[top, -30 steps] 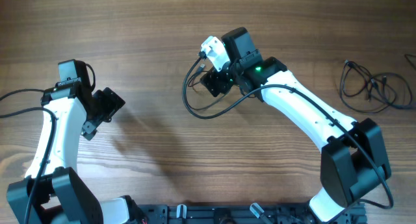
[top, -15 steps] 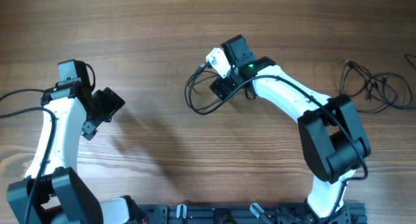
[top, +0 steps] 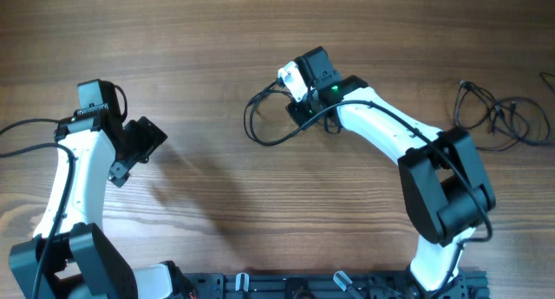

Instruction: Untangle cables

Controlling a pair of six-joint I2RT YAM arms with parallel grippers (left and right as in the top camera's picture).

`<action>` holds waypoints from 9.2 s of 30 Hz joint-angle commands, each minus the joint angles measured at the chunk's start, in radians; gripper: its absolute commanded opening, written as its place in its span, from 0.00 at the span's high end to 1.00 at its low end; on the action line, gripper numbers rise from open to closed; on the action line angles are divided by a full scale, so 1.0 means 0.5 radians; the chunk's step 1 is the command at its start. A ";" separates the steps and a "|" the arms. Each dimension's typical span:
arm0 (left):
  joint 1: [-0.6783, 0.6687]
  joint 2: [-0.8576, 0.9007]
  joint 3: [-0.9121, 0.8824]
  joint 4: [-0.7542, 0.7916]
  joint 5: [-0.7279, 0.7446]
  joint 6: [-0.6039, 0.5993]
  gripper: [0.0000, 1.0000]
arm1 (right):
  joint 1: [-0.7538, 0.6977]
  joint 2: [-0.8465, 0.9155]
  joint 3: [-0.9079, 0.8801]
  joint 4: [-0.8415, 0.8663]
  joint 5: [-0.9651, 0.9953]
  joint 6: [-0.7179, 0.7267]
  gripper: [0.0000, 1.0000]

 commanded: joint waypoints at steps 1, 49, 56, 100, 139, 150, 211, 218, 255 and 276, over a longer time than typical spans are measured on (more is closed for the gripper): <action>0.007 0.014 0.024 -0.002 0.025 -0.019 0.05 | -0.006 -0.249 0.005 0.004 -0.029 0.159 0.96; -0.108 0.014 0.024 0.062 0.085 0.000 0.05 | -2.274 -0.784 0.002 -0.245 0.043 1.143 0.90; -0.204 0.014 0.024 0.112 0.084 0.004 0.05 | -2.274 -0.771 0.002 -0.256 0.027 1.136 0.20; -0.375 -0.449 0.018 -0.272 0.155 0.417 0.00 | -0.799 -1.205 -0.076 -0.941 -0.117 0.512 0.00; -0.374 -2.086 -0.500 -0.282 0.293 0.575 0.00 | -0.797 -1.523 -0.724 -0.472 -0.028 0.513 0.00; -0.374 -2.086 -0.500 -0.318 0.293 0.576 0.00 | -0.797 -1.778 -0.725 -0.472 -0.007 0.508 0.00; -0.374 -2.086 -0.500 -0.318 0.293 0.576 0.00 | -0.954 -3.929 -2.657 1.400 -0.028 0.289 0.00; -0.374 -2.086 -0.500 -0.318 0.293 0.575 0.00 | -0.955 -3.929 -2.657 0.945 -0.055 0.382 0.00; -0.374 -2.086 -0.500 -0.318 0.293 0.575 0.00 | -0.955 -3.928 -2.656 0.948 -0.053 0.407 0.00; -0.388 -2.554 -1.074 0.158 0.302 0.572 0.00 | -0.955 -3.926 -2.656 0.948 -0.053 0.408 0.00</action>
